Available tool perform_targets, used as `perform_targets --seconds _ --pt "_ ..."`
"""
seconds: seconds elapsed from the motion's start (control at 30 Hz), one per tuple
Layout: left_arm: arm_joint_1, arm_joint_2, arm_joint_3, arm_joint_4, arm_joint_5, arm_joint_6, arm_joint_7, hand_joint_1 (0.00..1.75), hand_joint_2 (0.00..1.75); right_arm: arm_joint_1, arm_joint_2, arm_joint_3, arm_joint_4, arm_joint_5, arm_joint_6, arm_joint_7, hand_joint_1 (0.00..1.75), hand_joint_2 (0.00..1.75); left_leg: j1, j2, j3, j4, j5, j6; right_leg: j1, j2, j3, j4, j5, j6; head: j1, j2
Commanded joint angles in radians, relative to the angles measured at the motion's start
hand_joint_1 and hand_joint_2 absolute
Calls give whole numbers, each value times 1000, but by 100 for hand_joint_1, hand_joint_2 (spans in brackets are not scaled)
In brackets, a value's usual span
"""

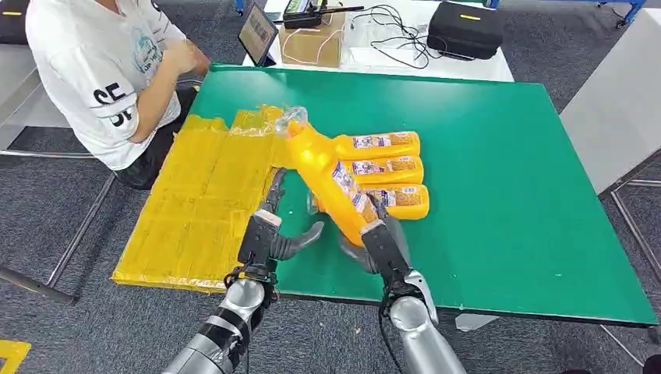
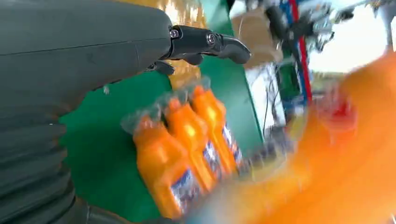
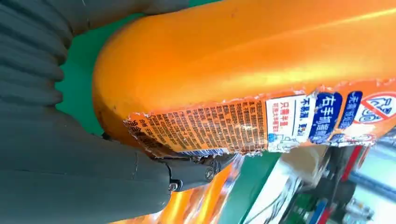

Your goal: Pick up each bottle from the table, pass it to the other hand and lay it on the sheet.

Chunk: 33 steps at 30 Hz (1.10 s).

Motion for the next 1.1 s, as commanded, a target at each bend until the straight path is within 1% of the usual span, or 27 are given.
perform_targets --seconds 0.03,0.1,0.13,0.2,0.23,0.3,0.33,0.37,0.4,0.43,0.53,0.6,0.63,0.67,0.7,0.73,0.77,0.8,0.83,0.87,0.9,0.93,1.0,1.03,1.07,1.1 --pt "-5 46 -37 -54 161 -233 32 0 175 -125 36 120 277 -28 44 -32 175 175 1 4 5 0 -2 -2 2 3 3 0 -1 -3 0 0" --pt "0 49 -40 -69 178 -254 38 0 175 -121 38 129 292 -36 45 -40 175 175 2 4 5 0 -3 -2 2 3 4 0 -2 -3 0 0" --pt "0 47 -37 -73 193 -269 40 0 175 -119 38 135 297 -34 47 -42 175 175 1 3 3 0 -2 -1 1 3 2 -1 -1 -2 0 0" --pt "-1 51 -38 -78 208 -289 44 0 175 -110 41 152 302 -27 55 -44 175 175 2 3 7 0 -3 -2 2 3 6 -1 -2 -2 0 0" --pt "-2 53 -38 -79 208 -289 44 0 175 -105 42 160 303 -23 53 -44 175 175 1 1 3 0 -2 -1 1 1 3 -1 -1 -2 0 0" --pt "-3 53 -37 -79 210 -290 44 0 175 -101 44 165 303 -20 53 -45 175 175 2 2 7 0 -4 -2 2 2 7 0 -3 -3 1 0" --pt "-2 51 -33 -82 224 -302 44 0 175 -97 44 175 301 -16 59 -45 175 175 1 1 2 -1 -1 -1 1 1 1 -1 0 -1 0 0" --pt "-2 51 -33 -82 224 -302 44 0 175 -94 45 177 302 -14 57 -44 175 175 2 2 5 0 -3 -2 2 2 5 0 -2 -2 0 0" --pt "-1 51 -33 -85 225 -303 43 0 175 -91 47 183 302 -13 60 -43 175 175 1 1 2 0 -1 -1 1 1 2 0 -1 -2 0 0" --pt "0 52 -34 -88 225 -303 43 0 175 -83 48 199 302 0 59 -40 175 175 2 1 5 0 -3 -2 2 0 4 0 -2 -3 0 0" --pt "-9 54 -31 -74 217 -279 50 0 175 -76 55 237 308 37 43 -26 175 175 1 1 2 -1 -1 -1 1 1 2 -1 -1 -2 0 0" --pt "-21 58 -31 -52 213 -276 55 0 175 -80 58 246 311 43 40 -19 175 175 2 2 6 0 -4 -3 2 1 6 0 -3 -3 0 0" --pt "-27 64 -35 -38 201 -271 52 0 175 -87 60 247 314 43 37 -17 175 175 1 1 3 0 -2 -2 2 1 3 -1 -1 -2 0 0" --pt "-29 64 -34 -34 200 -271 51 0 175 -89 60 248 315 42 38 -16 175 175 1 1 4 0 -2 -2 2 1 3 0 -2 -2 0 0" --pt "-33 64 -34 -23 196 -269 48 126 175 -92 62 244 316 40 31 -15 175 175 1 1 2 -1 -1 -1 1 1 1 -1 -1 -2 0 0" --pt "-46 72 -53 5 152 -245 49 175 175 -106 63 241 319 35 25 -14 145 175 2 1 4 0 -2 -2 2 1 3 0 -2 -2 0 0" --pt "-50 71 -51 18 135 -219 45 175 175 -114 63 238 316 35 18 -11 23 175 1 0 2 0 -1 -1 1 0 1 0 -1 -1 0 0" --pt "-57 68 -45 38 123 -201 38 175 175 -115 66 226 300 24 4 -12 0 175 2 1 4 0 -2 -2 2 1 3 0 -2 -2 0 0" --pt "-62 67 -35 49 129 -201 38 175 175 -119 63 223 286 23 -5 -12 0 175 1 0 1 0 -1 -1 1 0 0 0 -1 -1 0 0" --pt "-64 67 -33 53 129 -202 38 175 175 -122 60 223 278 23 -3 -11 0 175 1 0 4 0 -2 -2 1 0 3 0 -2 -2 0 0" --pt "-71 67 -28 64 129 -205 38 175 175 -118 57 221 260 23 -11 -6 0 175 1 0 1 0 -1 -1 1 0 1 0 -1 -1 0 0" --pt "-79 68 -18 78 129 -206 37 175 175 -117 51 212 240 14 -18 -3 0 175 1 1 4 0 -2 -2 1 1 3 0 -2 -2 0 0" --pt "-83 71 -13 84 129 -206 38 175 175 -117 45 207 231 11 -16 -2 0 175 2 1 3 1 -2 -2 2 1 3 0 -2 -2 0 0" --pt "-88 73 -6 88 119 -184 33 175 175 -115 42 193 219 2 -29 -5 0 175 1 0 2 0 -1 -1 1 0 2 0 -1 -2 0 0" --pt "-88 75 -5 88 119 -185 33 175 175 -116 38 192 218 2 -28 -5 0 175 2 0 4 1 -3 -2 2 -1 4 1 -3 -3 1 0" --pt "-92 79 0 89 113 -172 30 175 175 -112 37 179 205 -10 -35 -10 0 175 1 1 3 0 -2 -1 1 1 2 0 -1 -2 0 0"
